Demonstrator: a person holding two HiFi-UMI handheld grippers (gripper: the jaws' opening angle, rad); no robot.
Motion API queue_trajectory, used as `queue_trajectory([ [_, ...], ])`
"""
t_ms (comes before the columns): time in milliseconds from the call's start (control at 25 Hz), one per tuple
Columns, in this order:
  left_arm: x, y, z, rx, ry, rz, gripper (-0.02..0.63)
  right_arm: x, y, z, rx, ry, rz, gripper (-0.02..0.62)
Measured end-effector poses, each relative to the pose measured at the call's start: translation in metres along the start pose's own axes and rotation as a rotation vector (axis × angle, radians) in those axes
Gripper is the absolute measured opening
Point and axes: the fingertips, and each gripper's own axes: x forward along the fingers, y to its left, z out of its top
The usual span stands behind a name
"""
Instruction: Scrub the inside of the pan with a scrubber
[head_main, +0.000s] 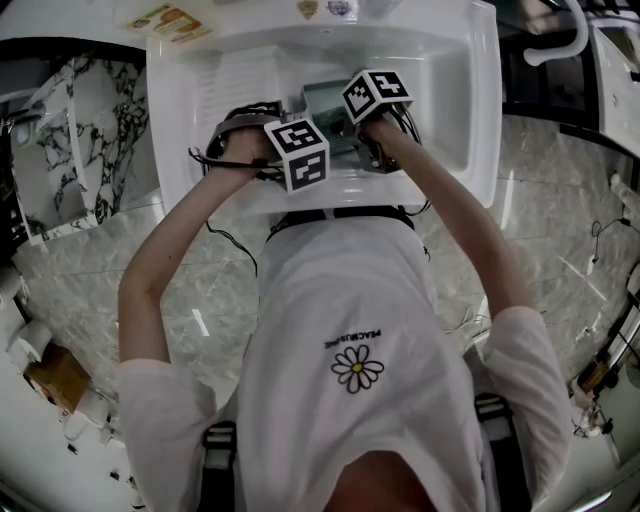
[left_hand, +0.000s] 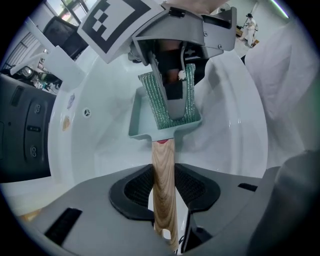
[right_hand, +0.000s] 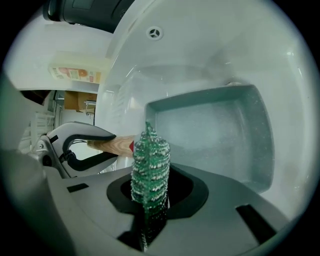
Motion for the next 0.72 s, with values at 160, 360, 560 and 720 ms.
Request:
queue_trajectory([
  [160, 0.001, 0.000, 0.000, -0.001, 0.006, 0.006, 0.143, 0.002, 0.004, 0.000, 0.025, -0.023, 0.001, 0.061],
  [360, 0.000, -0.002, 0.001, -0.001, 0.005, 0.008, 0.143, 0.000, 0.004, -0.003, 0.020, -0.031, -0.007, 0.061],
  [560, -0.001, 0.003, -0.001, 0.011, -0.002, 0.015, 0.143, -0.021, 0.002, 0.003, 0.059, -0.118, 0.039, 0.061],
  [720, 0.000, 0.012, -0.001, 0.057, -0.027, 0.037, 0.141, -0.051, -0.001, 0.007, 0.078, -0.221, 0.067, 0.061],
])
